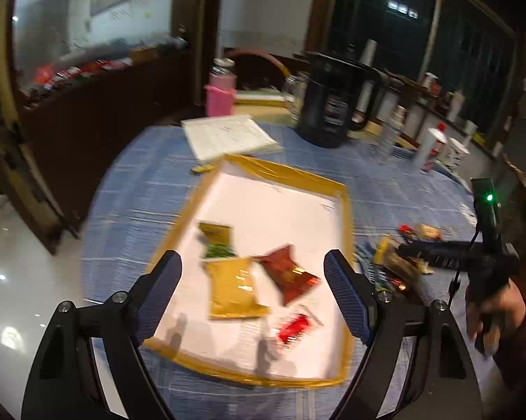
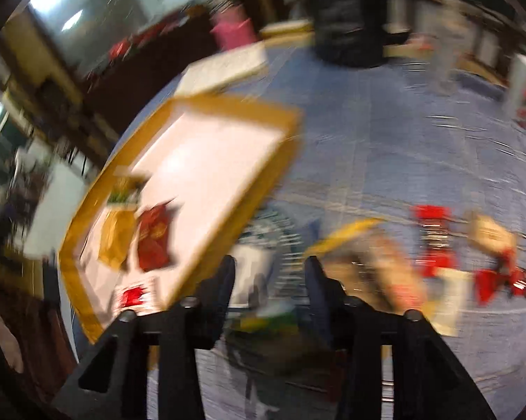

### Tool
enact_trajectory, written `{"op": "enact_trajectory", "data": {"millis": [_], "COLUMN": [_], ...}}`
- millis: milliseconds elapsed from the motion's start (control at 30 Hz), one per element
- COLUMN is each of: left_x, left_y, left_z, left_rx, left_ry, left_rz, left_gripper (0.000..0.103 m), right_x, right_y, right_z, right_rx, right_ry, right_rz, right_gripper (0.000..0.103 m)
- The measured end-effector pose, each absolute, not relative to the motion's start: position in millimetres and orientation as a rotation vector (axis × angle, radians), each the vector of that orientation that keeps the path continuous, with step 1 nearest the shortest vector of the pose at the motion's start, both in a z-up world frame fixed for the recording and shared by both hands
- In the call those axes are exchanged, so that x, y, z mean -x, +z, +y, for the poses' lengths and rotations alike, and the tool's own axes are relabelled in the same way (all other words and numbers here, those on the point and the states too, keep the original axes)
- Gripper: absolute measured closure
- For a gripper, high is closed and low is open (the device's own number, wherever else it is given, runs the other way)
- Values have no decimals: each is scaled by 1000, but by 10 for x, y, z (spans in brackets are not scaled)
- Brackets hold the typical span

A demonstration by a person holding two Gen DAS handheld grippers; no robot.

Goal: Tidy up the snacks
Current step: 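Withdraw both open tools from the tray toward the remaining snacks, then grasp the biscuit pack with the right tool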

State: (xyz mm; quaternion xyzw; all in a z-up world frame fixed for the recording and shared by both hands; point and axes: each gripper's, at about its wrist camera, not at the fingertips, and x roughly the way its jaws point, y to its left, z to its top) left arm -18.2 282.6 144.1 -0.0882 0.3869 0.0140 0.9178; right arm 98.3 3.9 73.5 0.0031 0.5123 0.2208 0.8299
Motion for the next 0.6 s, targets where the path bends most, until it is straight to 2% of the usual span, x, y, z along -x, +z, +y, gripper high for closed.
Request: {"op": "enact_trajectory", "data": {"millis": [167,300,333,400,433,600], "left_x": [30,-74,-91,-105,-103,-67], "left_y": [1276,1195,1183,1159,1151,1069], "left_z": [2462,2128,2041,1870,1805,1548], "left_rx": [186,174,165,140,135,115], "left_ry": [-97,-176,-192,-217,-228,-255], "left_rz": [861,907,917,935,943,979], "left_gripper": [19,19,19,19,19,19], "right_x": [-1112,-1093,-1113,-1053,-1066,-1091], "right_y": [661,595,576,585,573,335], "right_z": [-607,-544,-465,-219,-153,261], "right_rx": [-56,-52,-21,77,117,410], "right_ry": [365,435,463,509,532,571], "right_rz": [1124,1124,1119,1109,1107,1118], "right_gripper": [52,52,51,41,32,27]}}
